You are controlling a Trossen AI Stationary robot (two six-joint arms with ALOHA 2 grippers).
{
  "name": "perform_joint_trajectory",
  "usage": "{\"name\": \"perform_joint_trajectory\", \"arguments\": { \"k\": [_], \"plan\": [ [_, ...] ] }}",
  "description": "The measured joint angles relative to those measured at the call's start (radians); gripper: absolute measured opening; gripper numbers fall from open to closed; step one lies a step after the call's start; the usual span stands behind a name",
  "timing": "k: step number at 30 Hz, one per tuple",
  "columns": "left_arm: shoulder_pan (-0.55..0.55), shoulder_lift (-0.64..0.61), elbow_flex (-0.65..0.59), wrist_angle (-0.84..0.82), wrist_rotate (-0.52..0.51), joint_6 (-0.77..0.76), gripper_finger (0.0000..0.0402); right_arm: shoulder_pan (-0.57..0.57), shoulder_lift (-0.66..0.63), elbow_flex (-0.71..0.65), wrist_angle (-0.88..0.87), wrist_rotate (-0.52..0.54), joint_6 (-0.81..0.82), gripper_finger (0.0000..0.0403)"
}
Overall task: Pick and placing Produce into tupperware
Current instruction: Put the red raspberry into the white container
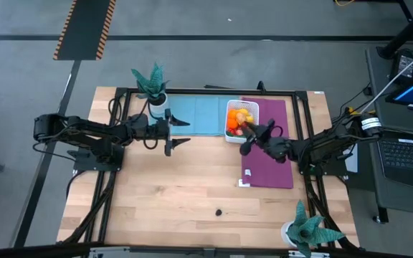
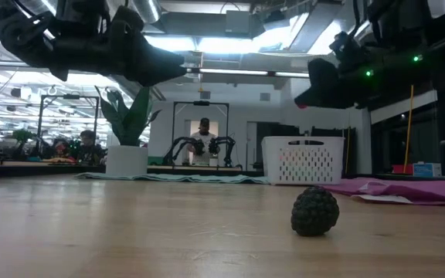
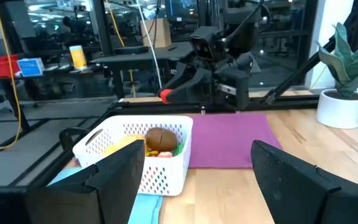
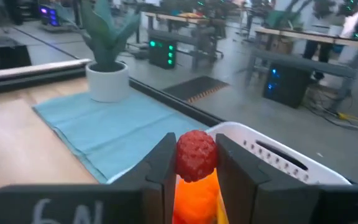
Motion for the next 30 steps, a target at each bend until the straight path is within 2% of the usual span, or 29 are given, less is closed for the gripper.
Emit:
{"name": "perform_joint_trajectory", "arguments": {
  "k": [9, 12, 17, 22, 30],
  "plan": [
    [0.000, 0.000, 0.000, -0.014, 0.000, -0.002, 0.0286, -0.013, 0.000, 0.000, -0.017, 0.001, 0.015, 0.0094],
    [0.000, 0.000, 0.000, -0.015, 0.000, -0.003, 0.0286, -0.050, 0.000, 0.000, -0.025, -0.048, 0.042, 0.0098],
    [0.000, 0.000, 0.000, -0.020, 0.000, -0.002, 0.0286, -0.149, 0.000, 0.002, -0.055, -0.199, 0.095, 0.0093],
    [0.000, 0.000, 0.000, -0.047, 0.000, -0.001, 0.0286, -0.231, 0.000, 0.062, -0.246, -0.350, 0.145, 0.0093],
    [0.000, 0.001, 0.000, -0.123, 0.000, 0.003, 0.0286, -0.289, 0.000, 0.266, -0.650, -0.511, 0.107, 0.0093]
  ]
}}
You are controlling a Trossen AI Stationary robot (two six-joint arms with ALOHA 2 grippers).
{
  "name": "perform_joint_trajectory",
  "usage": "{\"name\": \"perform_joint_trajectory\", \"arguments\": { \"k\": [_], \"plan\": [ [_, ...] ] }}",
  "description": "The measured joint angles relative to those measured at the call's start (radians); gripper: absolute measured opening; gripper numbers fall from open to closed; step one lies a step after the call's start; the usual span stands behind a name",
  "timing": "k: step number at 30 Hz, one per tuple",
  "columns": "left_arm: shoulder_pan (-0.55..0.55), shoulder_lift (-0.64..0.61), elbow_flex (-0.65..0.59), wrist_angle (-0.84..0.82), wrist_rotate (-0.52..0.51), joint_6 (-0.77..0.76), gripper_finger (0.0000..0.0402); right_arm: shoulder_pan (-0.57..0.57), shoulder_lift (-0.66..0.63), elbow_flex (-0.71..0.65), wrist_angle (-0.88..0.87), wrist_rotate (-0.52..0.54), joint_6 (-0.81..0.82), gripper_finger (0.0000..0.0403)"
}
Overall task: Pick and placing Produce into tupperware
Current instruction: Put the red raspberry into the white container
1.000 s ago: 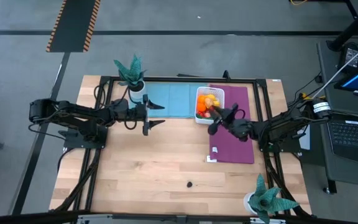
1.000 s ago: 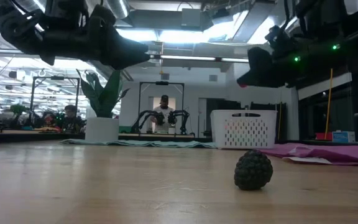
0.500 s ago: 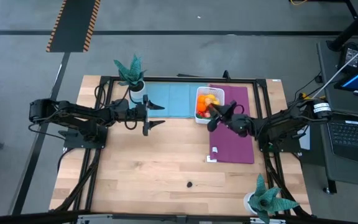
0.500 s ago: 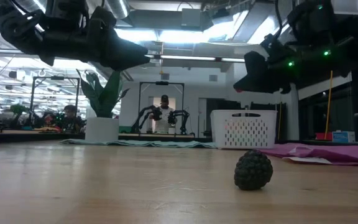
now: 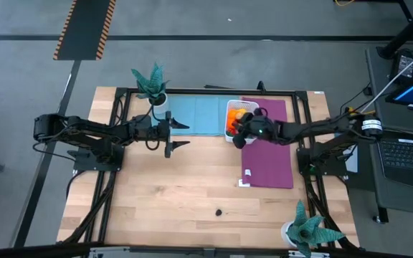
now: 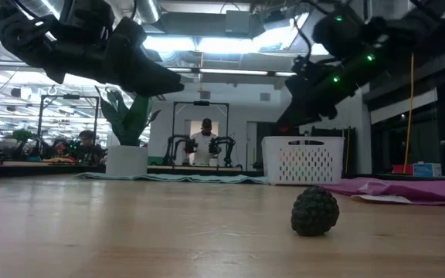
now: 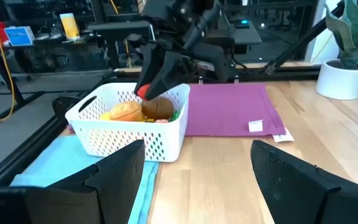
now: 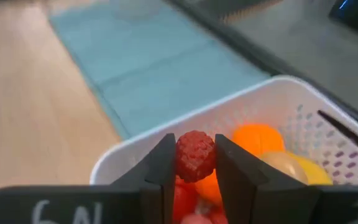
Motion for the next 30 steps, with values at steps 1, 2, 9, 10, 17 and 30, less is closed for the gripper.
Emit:
{"name": "perform_joint_trajectory", "arguments": {
  "k": [1, 2, 9, 10, 17, 30],
  "plan": [
    [0.000, 0.000, 0.000, -0.002, 0.000, 0.000, 0.0286, -0.006, 0.000, 0.029, -0.069, -0.020, 0.000, 0.0093],
    [0.000, 0.000, 0.000, -0.002, 0.000, 0.001, 0.0286, -0.013, 0.000, 0.056, -0.133, -0.032, 0.003, 0.0093],
    [0.000, 0.000, 0.000, -0.004, 0.000, 0.003, 0.0286, -0.052, 0.000, 0.210, -0.467, -0.123, 0.011, 0.0093],
    [0.000, 0.000, 0.000, -0.004, 0.000, 0.003, 0.0286, -0.059, 0.000, 0.222, -0.479, -0.154, 0.011, 0.0093],
    [0.000, 0.000, 0.000, -0.004, 0.000, 0.004, 0.0286, -0.083, 0.000, 0.227, -0.487, -0.222, 0.007, 0.0094],
    [0.000, 0.000, 0.000, -0.004, 0.000, 0.003, 0.0286, -0.085, 0.013, 0.210, -0.490, -0.220, 0.011, 0.0093]
  ]
}}
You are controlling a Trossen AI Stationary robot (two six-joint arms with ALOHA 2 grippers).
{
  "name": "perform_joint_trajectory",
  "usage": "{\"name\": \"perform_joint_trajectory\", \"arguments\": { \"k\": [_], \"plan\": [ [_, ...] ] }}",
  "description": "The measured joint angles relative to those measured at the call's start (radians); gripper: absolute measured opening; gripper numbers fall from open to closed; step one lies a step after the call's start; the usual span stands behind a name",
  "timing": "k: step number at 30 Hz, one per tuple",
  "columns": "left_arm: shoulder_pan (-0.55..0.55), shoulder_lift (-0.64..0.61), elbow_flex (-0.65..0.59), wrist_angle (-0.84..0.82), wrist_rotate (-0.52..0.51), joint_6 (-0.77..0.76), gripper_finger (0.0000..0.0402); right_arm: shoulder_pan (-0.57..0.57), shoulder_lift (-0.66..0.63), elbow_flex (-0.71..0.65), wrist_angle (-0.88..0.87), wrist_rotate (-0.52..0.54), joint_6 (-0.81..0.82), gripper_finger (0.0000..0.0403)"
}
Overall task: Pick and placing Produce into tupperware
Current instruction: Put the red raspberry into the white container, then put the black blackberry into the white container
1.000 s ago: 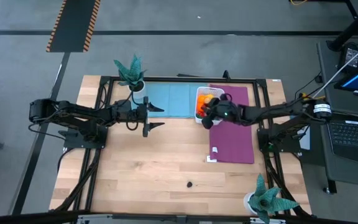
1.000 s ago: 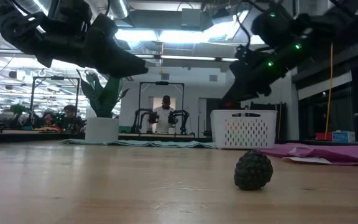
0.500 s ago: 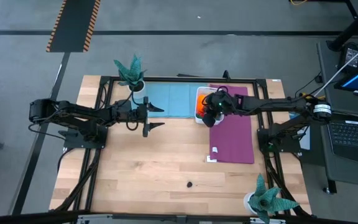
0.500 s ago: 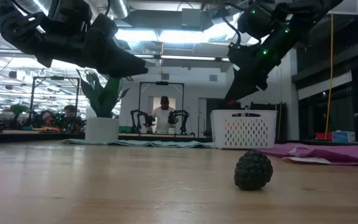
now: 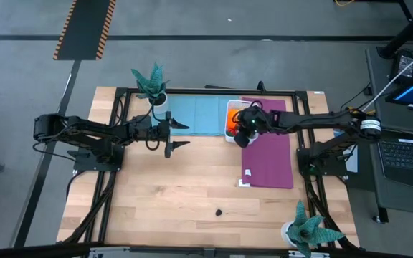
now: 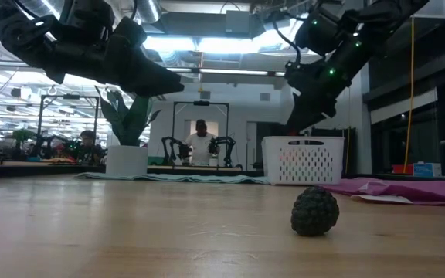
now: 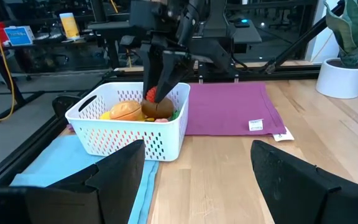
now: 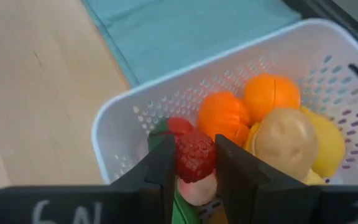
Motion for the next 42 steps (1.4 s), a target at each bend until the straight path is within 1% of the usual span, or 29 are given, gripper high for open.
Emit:
{"name": "perform_joint_trajectory", "arguments": {
  "k": [7, 13, 18, 25, 28, 37, 42],
  "plan": [
    [0.000, 0.000, 0.000, -0.007, 0.000, -0.005, 0.0286, 0.000, 0.046, -0.001, -0.001, 0.001, 0.001, 0.0105],
    [0.000, 0.000, 0.000, -0.007, 0.000, -0.005, 0.0286, -0.002, 0.042, 0.003, 0.027, 0.001, 0.001, 0.0121],
    [0.000, 0.000, 0.000, -0.007, 0.000, -0.005, 0.0286, -0.002, 0.042, 0.034, 0.024, 0.001, 0.000, 0.0123],
    [0.000, 0.000, 0.000, -0.008, 0.000, -0.006, 0.0286, -0.002, 0.042, 0.036, -0.010, 0.001, -0.008, 0.0128],
    [0.000, 0.000, 0.000, -0.010, 0.000, -0.006, 0.0286, 0.001, 0.042, 0.037, -0.031, 0.001, -0.008, 0.0143],
    [0.000, 0.000, 0.000, -0.015, 0.000, 0.000, 0.0286, 0.002, 0.041, 0.037, -0.031, 0.001, -0.002, 0.0227],
    [0.000, 0.000, 0.000, -0.015, 0.000, 0.000, 0.0286, 0.004, 0.032, 0.040, -0.027, -0.002, -0.028, 0.0241]
  ]
}}
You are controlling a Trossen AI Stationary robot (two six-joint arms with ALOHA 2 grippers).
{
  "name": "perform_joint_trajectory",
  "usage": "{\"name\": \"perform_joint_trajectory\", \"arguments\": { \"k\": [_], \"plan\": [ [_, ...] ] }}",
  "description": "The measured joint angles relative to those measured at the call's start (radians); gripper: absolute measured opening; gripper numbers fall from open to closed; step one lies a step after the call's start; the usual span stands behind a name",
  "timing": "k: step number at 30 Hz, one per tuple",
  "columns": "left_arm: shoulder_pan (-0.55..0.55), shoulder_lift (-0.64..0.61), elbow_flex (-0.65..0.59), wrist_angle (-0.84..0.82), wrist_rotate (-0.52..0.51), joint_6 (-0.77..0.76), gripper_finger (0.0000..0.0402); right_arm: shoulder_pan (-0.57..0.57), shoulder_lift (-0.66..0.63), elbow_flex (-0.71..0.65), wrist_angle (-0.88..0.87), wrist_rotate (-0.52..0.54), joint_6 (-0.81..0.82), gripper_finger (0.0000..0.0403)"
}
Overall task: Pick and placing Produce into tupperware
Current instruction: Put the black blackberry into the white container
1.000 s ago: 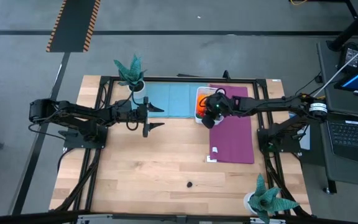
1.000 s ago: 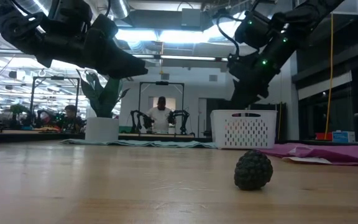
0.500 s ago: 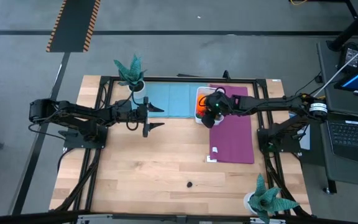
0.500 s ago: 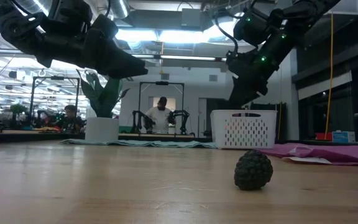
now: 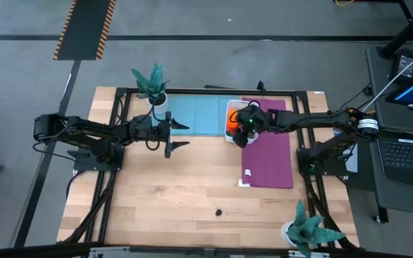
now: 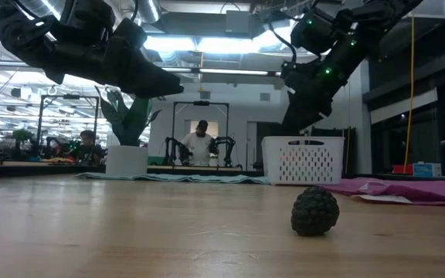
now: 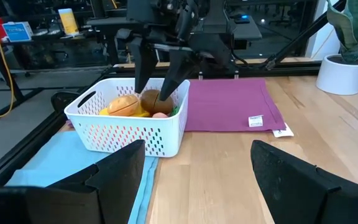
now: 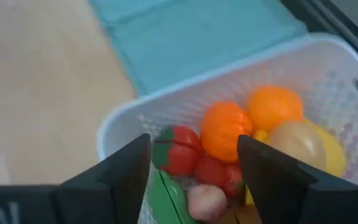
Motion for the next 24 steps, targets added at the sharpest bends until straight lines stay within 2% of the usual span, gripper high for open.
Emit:
{"name": "perform_joint_trajectory", "arguments": {
  "k": [6, 12, 14, 17, 21, 24],
  "plan": [
    [0.000, 0.000, 0.000, -0.008, 0.000, 0.000, 0.0286, 0.037, 0.000, 0.065, -0.042, -0.125, -0.056, 0.0242],
    [0.000, 0.000, 0.000, -0.029, 0.000, 0.000, 0.0286, 0.100, 0.000, 0.097, -0.086, -0.284, -0.242, 0.0242],
    [0.000, 0.000, 0.000, -0.037, 0.000, 0.000, 0.0286, 0.119, 0.000, 0.097, -0.087, -0.297, -0.277, 0.0242],
    [0.000, 0.000, 0.000, -0.054, 0.000, 0.000, 0.0286, 0.141, 0.000, 0.097, -0.087, -0.291, -0.270, 0.0242],
    [0.000, 0.000, 0.000, -0.054, 0.000, -0.001, 0.0286, 0.147, 0.000, 0.097, -0.079, -0.273, -0.146, 0.0242],
    [0.000, 0.000, 0.000, -0.054, 0.006, -0.001, 0.0286, 0.150, 0.000, 0.097, -0.045, -0.298, -0.119, 0.0242]
  ]
}}
